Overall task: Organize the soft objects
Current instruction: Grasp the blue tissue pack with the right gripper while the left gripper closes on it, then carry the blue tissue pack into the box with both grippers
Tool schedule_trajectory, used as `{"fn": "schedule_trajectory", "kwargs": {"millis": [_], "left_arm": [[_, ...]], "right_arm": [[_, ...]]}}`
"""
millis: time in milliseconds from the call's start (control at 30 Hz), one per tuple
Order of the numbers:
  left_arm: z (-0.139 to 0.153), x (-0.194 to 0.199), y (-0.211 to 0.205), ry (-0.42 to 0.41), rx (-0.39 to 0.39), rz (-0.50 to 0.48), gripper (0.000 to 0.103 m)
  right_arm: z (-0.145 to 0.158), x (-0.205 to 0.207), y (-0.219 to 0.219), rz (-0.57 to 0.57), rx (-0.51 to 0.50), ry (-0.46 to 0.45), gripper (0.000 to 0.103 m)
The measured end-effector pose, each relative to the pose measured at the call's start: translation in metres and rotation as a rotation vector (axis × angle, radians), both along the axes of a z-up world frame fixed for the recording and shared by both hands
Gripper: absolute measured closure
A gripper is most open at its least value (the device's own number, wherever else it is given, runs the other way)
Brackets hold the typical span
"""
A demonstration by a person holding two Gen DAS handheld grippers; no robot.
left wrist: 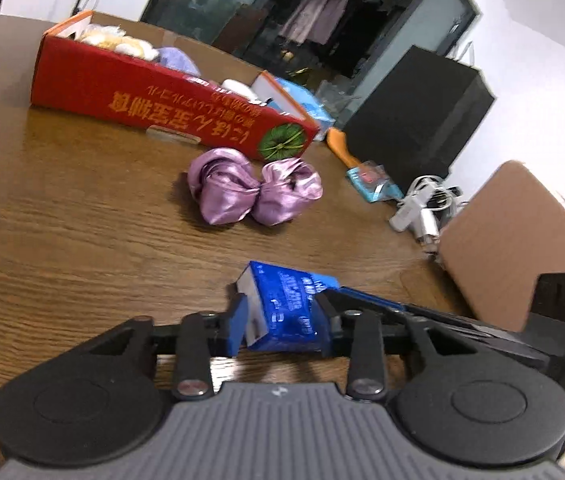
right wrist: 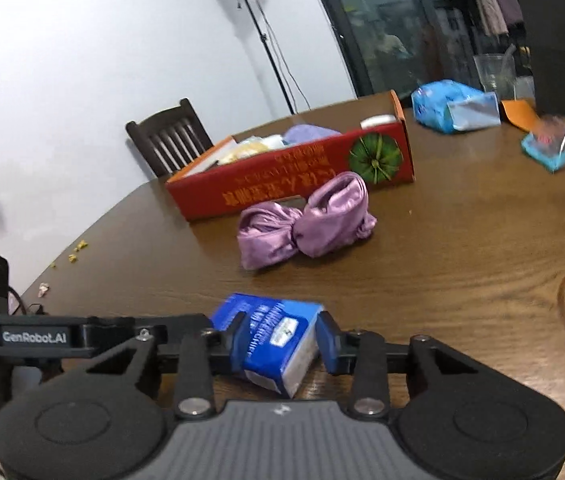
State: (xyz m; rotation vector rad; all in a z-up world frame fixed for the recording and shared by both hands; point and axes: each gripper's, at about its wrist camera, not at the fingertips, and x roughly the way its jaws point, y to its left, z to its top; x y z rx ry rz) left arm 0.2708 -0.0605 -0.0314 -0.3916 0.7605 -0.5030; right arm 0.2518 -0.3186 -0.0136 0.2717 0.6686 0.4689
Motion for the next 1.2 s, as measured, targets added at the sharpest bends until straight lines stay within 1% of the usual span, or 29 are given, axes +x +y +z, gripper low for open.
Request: {"fn": "schedule_trajectory", "kwargs": {"millis": [67,133,167,200,267,300,367,433,500,600,667,733,767,833,900,933,967,1000,1033,1133,1167,1200], "left_arm": [[-0.002,0.001,-0.001,-0.003,-0.003,0.007,0.079],[0.0,0.002,-0.002,-0.001,-0.001,0.008,0.082],[0.004,0.002,-0.001,-0.011,-0.003,0.012,0.083],[0.009,0.004,0.0,-0.025,-0.011,0.011,0.083],[0.026,0.012,0.002,-0.063,-0.03,0.005,0.083],[0.038,0.021,0.002,-0.092,-0.031,-0.001,0.083],[0.059,0.049,0.001,-0.136,-0.018,0.0,0.083],[0.081,0.088,0.002,-0.166,-0.017,0.006,0.083],[0.096,0.134,0.003,-0.185,-0.009,0.021,0.083],[0.105,0.211,-0.001,-0.161,0.004,0.041,0.083],[0.099,0.257,-0.004,-0.113,-0.006,0.052,0.083],[0.085,0.301,-0.012,-0.066,0.002,0.05,0.083],[0.076,0.316,-0.016,-0.046,0.006,0.048,0.083],[0.056,0.342,-0.025,0.015,0.036,0.038,0.084],[0.04,0.355,-0.032,0.093,0.068,0.017,0.083],[0.039,0.355,-0.035,0.115,0.084,0.002,0.083],[0.041,0.353,-0.036,0.118,0.098,0.001,0.083],[0.043,0.349,-0.038,0.117,0.13,-0.008,0.083],[0.042,0.346,-0.038,0.12,0.156,-0.022,0.082],[0.036,0.348,-0.032,0.153,0.172,-0.031,0.082],[0.035,0.35,-0.03,0.144,0.173,-0.015,0.081],[0.036,0.351,-0.028,0.133,0.178,0.02,0.076]], "right_arm": [[-0.002,0.001,0.002,-0.015,0.0,-0.005,0.069],[-0.001,0.001,0.002,-0.027,0.005,-0.002,0.073],[0.001,0.002,0.0,-0.032,0.015,-0.003,0.075],[0.005,0.005,-0.003,-0.04,0.032,-0.016,0.079],[0.02,0.012,-0.01,-0.048,0.077,-0.053,0.081],[0.031,0.018,-0.011,-0.043,0.084,-0.086,0.082],[0.055,0.04,-0.01,-0.028,0.06,-0.152,0.082],[0.076,0.077,-0.007,-0.012,0.034,-0.208,0.082],[0.092,0.123,-0.005,-0.008,0.031,-0.234,0.082],[0.104,0.206,-0.003,-0.012,0.034,-0.207,0.082],[0.103,0.256,0.001,-0.022,-0.001,-0.187,0.082],[0.094,0.299,0.006,-0.036,-0.062,-0.161,0.082],[0.087,0.315,0.007,-0.045,-0.08,-0.146,0.082],[0.072,0.343,0.015,-0.052,-0.161,-0.108,0.082],[0.056,0.357,0.024,-0.045,-0.24,-0.055,0.081],[0.049,0.358,0.03,-0.032,-0.288,-0.043,0.082],[0.045,0.356,0.033,-0.021,-0.32,-0.038,0.081],[0.045,0.354,0.034,-0.011,-0.325,-0.027,0.081],[0.045,0.354,0.035,0.017,-0.333,0.011,0.082],[0.047,0.36,0.046,0.106,-0.403,0.08,0.081],[0.047,0.364,0.049,0.127,-0.416,0.1,0.08],[0.047,0.368,0.051,0.135,-0.411,0.108,0.08]]}}
